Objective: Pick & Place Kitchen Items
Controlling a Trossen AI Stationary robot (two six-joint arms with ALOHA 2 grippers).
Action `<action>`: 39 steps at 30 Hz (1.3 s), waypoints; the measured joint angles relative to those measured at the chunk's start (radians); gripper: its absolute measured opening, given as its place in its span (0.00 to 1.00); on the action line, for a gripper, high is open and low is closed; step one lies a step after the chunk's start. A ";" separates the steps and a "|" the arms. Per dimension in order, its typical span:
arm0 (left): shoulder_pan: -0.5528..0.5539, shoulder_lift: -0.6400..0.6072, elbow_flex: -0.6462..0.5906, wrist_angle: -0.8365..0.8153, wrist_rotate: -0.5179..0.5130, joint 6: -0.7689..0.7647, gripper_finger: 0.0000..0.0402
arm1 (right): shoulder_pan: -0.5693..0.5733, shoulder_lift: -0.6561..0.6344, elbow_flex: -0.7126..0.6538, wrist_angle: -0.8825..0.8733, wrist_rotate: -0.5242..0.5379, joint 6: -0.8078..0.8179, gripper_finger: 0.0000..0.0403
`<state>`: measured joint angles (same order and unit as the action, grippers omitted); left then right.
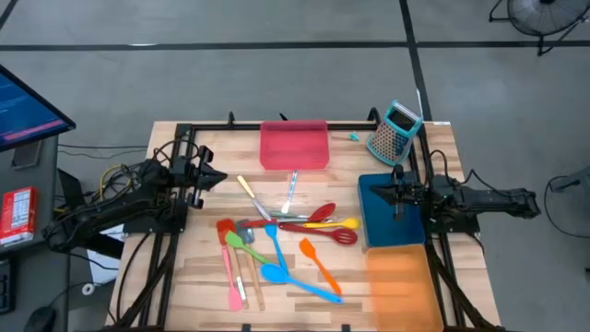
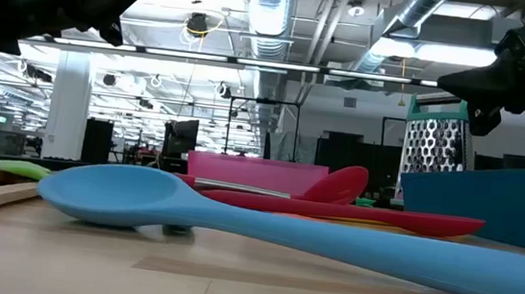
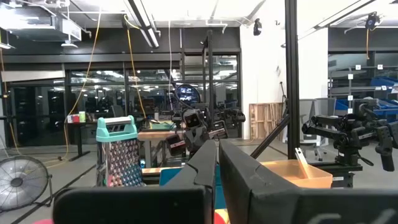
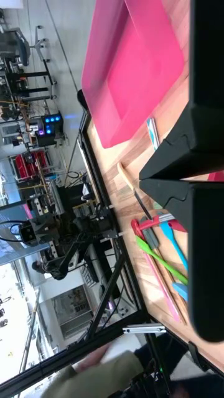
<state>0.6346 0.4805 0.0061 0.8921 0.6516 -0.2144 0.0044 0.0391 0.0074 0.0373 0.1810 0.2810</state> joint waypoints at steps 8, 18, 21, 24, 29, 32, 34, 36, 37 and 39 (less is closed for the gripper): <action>0.000 0.000 0.000 0.000 0.000 0.000 0.02 | 0.000 0.000 0.000 0.000 0.000 0.000 0.00; 0.000 0.000 0.000 0.000 0.000 0.000 0.02 | 0.000 0.000 0.000 0.000 0.000 0.000 0.00; 0.000 0.000 0.000 0.000 0.000 0.000 0.02 | 0.000 0.000 0.000 0.000 0.000 0.000 0.00; 0.000 0.000 0.000 0.009 -0.015 0.049 0.02 | 0.000 0.000 0.000 0.000 0.000 0.000 0.00; 0.000 0.000 0.000 0.013 -0.026 0.163 0.02 | 0.000 0.000 0.000 0.000 0.000 0.000 0.00; 0.000 0.000 0.000 0.023 -0.064 0.150 0.02 | 0.000 0.000 0.000 0.000 0.000 0.000 0.00; 0.000 0.000 0.000 0.028 -0.087 0.114 0.02 | 0.000 0.000 0.000 0.000 0.000 0.000 0.00; 0.000 0.000 0.000 0.030 -0.067 0.021 0.02 | 0.000 0.000 0.000 0.000 0.000 0.000 0.00; 0.000 0.000 0.000 0.030 -0.050 -0.067 0.02 | 0.000 0.000 0.000 0.000 0.000 0.000 0.00; 0.000 0.000 0.000 0.031 -0.016 -0.261 0.02 | 0.000 0.000 0.000 0.000 0.000 0.000 0.00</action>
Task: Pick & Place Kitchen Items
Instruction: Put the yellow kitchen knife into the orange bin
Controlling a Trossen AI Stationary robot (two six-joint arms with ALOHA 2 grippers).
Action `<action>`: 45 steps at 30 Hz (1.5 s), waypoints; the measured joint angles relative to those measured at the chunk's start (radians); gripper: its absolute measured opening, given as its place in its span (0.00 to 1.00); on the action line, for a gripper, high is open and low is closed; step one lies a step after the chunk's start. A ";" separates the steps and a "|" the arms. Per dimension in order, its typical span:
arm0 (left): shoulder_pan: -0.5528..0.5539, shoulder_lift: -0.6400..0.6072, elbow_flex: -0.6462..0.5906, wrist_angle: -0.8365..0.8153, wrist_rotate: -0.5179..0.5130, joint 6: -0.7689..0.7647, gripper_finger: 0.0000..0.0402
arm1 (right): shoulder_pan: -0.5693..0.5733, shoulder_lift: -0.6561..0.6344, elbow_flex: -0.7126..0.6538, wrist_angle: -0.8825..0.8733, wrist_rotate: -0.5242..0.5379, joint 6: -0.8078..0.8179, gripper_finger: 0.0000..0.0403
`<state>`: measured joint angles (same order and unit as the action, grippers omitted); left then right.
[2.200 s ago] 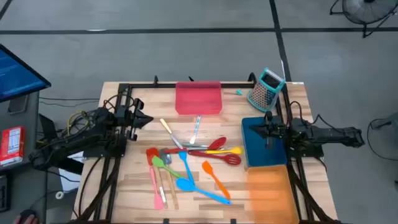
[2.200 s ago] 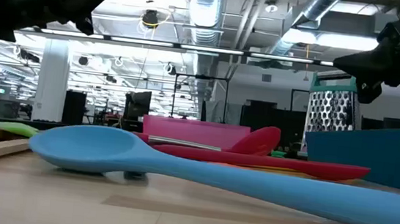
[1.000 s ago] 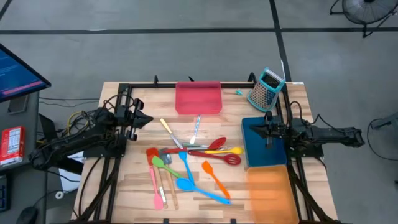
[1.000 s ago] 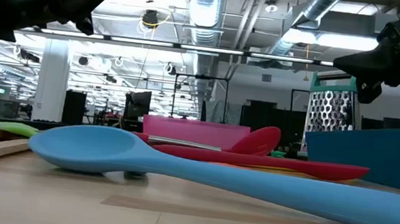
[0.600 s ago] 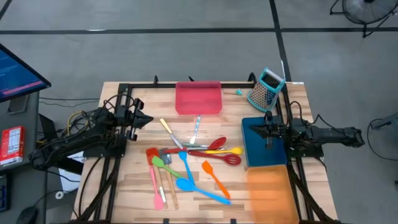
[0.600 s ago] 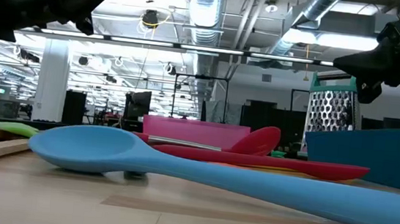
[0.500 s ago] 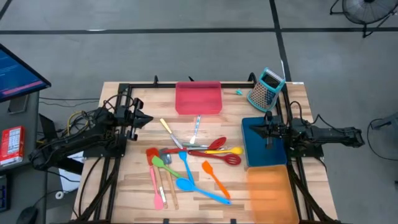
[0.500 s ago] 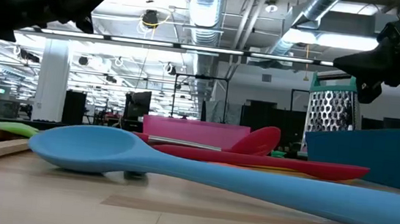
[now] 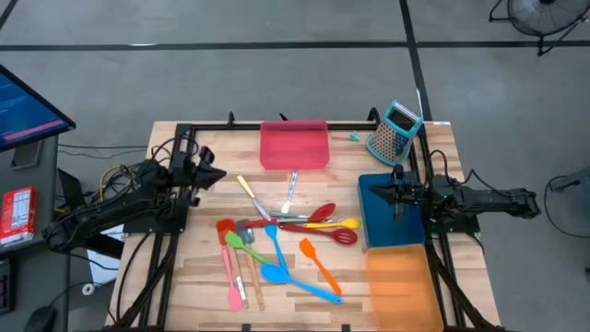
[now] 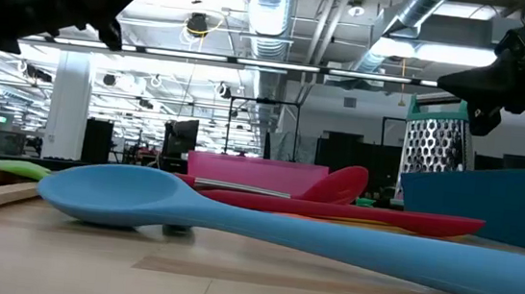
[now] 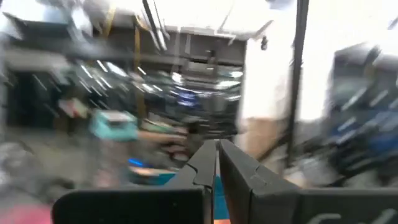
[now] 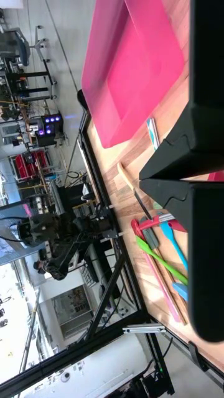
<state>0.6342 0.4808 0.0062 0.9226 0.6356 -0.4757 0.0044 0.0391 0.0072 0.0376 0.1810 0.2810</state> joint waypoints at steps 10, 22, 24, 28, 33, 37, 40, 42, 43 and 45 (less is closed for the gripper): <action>-0.001 0.000 0.000 0.029 -0.106 -0.339 0.02 | -0.021 0.000 0.000 0.005 0.028 -0.104 0.00; -0.001 0.000 0.001 0.045 -0.360 -0.459 0.02 | -0.020 0.000 0.000 0.012 0.031 0.125 0.00; -0.006 0.006 0.019 0.039 -0.346 -0.501 0.02 | -0.020 0.000 0.000 0.013 0.031 0.146 0.00; -0.060 0.054 0.124 0.037 -0.310 -0.512 0.00 | -0.020 0.000 0.000 0.015 0.031 0.147 0.00; -0.147 0.157 0.346 -0.115 -0.243 -0.469 0.00 | -0.020 0.000 0.000 0.015 0.031 0.147 0.00; -0.216 0.236 0.561 -0.358 -0.230 -0.358 0.00 | -0.020 0.000 0.000 0.015 0.030 0.147 0.00; -0.249 0.290 0.741 -0.612 -0.229 -0.249 0.00 | -0.020 0.000 0.000 0.015 0.030 0.147 0.00; -0.268 0.330 0.860 -0.778 -0.245 -0.175 0.00 | -0.020 0.000 0.000 0.015 0.030 0.147 0.00; -0.279 0.350 0.911 -0.850 -0.264 -0.146 0.00 | -0.020 0.000 0.000 0.015 0.030 0.147 0.00; -0.297 0.387 1.003 -0.973 -0.306 -0.103 0.00 | -0.020 0.000 0.000 0.015 0.030 0.147 0.00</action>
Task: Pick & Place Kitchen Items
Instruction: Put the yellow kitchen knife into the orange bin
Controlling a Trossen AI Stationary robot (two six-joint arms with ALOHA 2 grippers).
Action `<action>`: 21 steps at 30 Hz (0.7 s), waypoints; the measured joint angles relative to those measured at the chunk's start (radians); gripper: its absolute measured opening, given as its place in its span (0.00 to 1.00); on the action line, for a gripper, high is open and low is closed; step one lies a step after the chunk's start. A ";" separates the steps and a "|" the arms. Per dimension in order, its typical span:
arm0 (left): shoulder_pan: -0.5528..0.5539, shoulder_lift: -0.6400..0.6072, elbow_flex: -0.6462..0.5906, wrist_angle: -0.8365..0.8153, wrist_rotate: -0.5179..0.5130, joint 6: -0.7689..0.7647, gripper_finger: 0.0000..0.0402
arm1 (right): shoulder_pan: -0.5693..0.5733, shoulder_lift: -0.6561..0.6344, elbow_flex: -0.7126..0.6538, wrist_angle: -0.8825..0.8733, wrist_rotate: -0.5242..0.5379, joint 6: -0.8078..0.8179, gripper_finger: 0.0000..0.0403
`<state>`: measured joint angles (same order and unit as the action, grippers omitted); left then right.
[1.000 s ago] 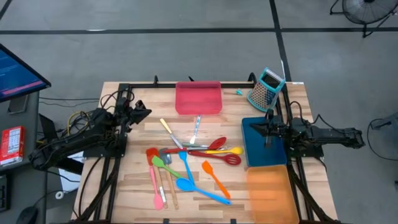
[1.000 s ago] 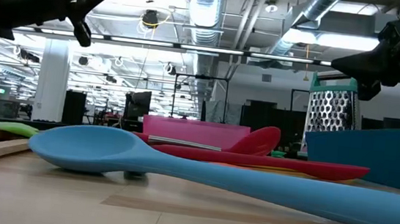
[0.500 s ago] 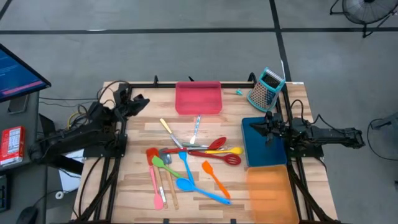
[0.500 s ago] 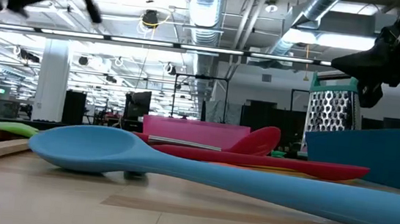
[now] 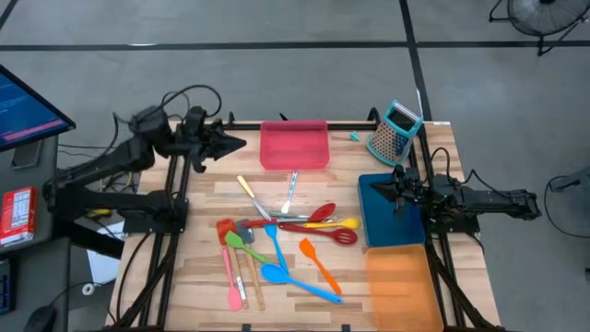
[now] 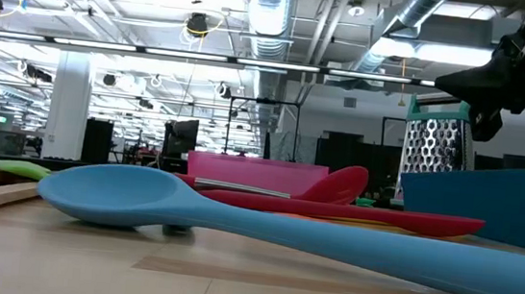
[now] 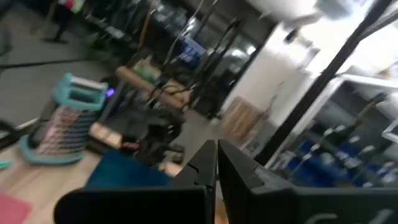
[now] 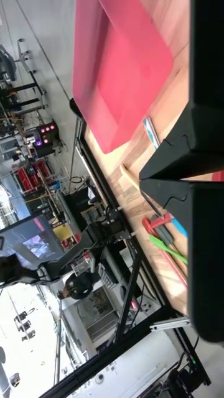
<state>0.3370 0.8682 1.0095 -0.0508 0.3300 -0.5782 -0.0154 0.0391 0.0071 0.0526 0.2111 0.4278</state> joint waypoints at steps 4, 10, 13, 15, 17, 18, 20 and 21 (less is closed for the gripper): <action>-0.006 0.046 0.112 -0.207 -0.072 0.021 0.01 | 0.000 0.000 0.000 0.004 0.000 0.020 0.00; -0.007 0.082 0.137 -0.461 -0.114 -0.002 0.10 | 0.000 0.000 0.000 0.007 0.000 0.027 0.00; -0.025 0.113 0.137 -0.612 -0.100 0.000 0.17 | 0.000 0.000 0.000 0.009 0.000 0.027 0.00; -0.049 0.138 0.137 -0.684 -0.081 0.034 0.22 | 0.000 0.000 0.000 0.009 0.000 0.027 0.00; -0.083 0.164 0.137 -0.734 -0.078 0.091 0.27 | 0.001 0.000 0.000 0.008 -0.001 0.027 0.00; -0.102 0.181 0.137 -0.752 -0.078 0.137 0.30 | 0.001 0.000 0.000 0.009 -0.001 0.027 0.00; -0.148 0.216 0.137 -0.791 -0.106 0.250 0.34 | 0.001 0.000 0.000 0.008 -0.001 0.027 0.00; -0.175 0.236 0.137 -0.811 -0.124 0.309 0.35 | 0.001 0.000 0.000 0.008 -0.002 0.027 0.00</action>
<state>0.1624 1.1042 1.1461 -0.8618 0.2063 -0.2687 -0.0143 0.0387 0.0071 0.0608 0.2089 0.4545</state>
